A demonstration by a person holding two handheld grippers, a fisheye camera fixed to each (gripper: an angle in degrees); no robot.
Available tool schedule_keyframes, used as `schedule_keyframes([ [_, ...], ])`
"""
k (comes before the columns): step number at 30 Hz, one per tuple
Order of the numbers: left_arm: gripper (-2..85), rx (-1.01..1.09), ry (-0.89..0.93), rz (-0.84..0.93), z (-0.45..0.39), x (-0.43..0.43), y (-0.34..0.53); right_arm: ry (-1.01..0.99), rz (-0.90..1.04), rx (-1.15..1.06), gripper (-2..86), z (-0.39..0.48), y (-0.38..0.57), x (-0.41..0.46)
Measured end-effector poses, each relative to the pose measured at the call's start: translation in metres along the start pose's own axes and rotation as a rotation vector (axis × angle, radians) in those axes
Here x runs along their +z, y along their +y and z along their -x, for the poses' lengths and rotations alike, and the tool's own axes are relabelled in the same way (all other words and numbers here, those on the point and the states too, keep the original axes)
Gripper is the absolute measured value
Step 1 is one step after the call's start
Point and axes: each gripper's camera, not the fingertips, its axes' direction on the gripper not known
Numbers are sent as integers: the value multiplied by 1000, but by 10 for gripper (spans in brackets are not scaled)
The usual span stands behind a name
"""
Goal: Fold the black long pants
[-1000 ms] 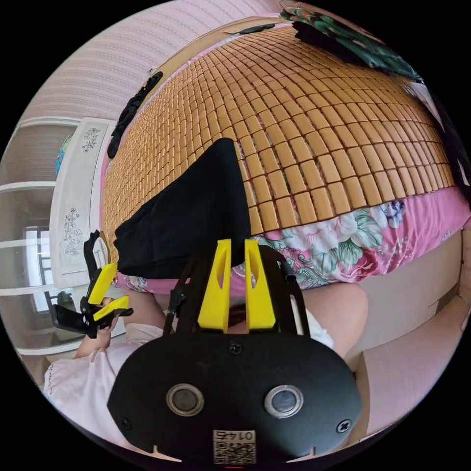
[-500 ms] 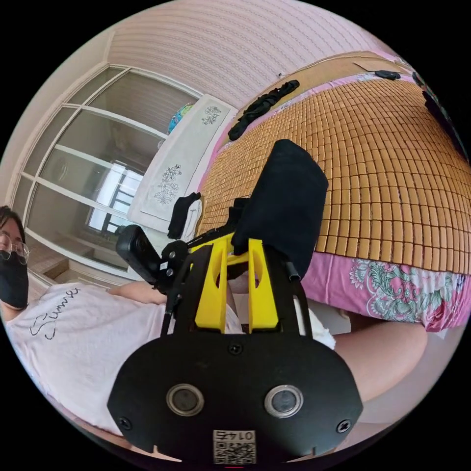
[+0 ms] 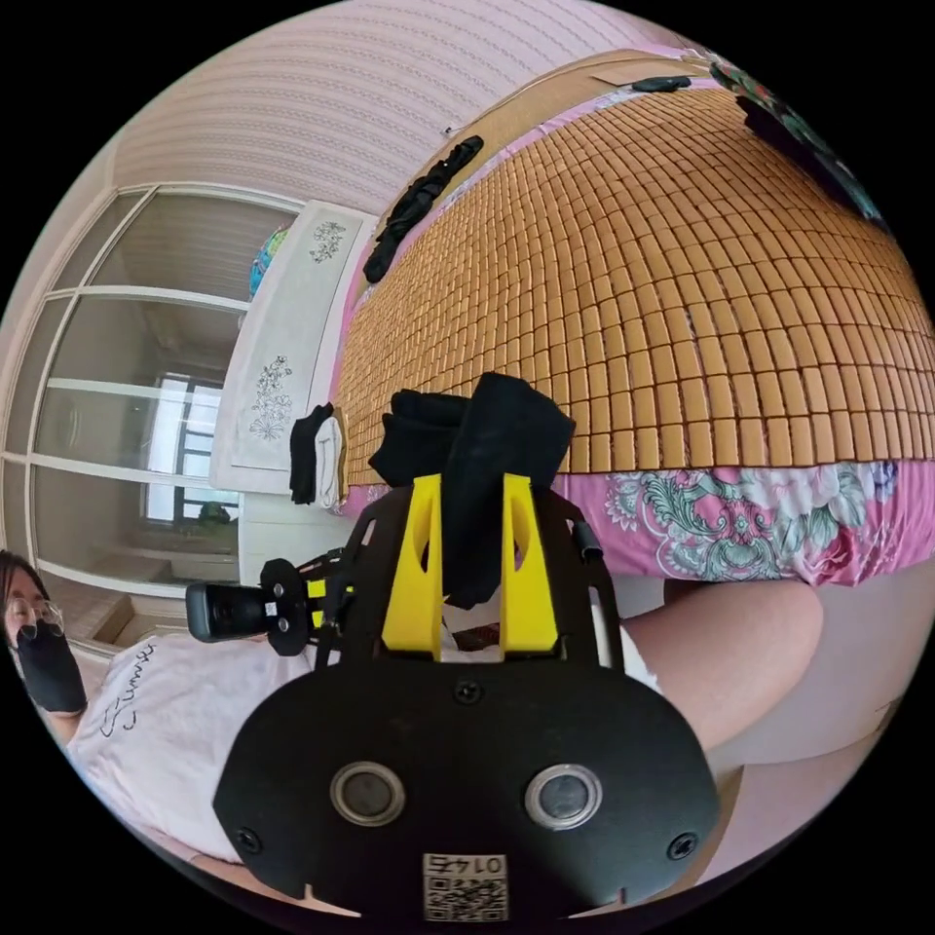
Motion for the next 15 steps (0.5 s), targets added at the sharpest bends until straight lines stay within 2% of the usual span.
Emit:
schedule_keyframes([
  [4,48,53,62,-79,-4,-13,-10,-68,-107,35,32,-26,26,-37],
  [8,48,-4,77,-159,8,-35,-22,-146,-224,-2,26,-16,20,-57],
  [12,50,-155,37,-229,42,-63,0,-134,-128,-166,33,33,-25,-22],
  [15,60,-325,-98,-240,68,-94,44,-208,10,-305,67,82,-62,51],
])
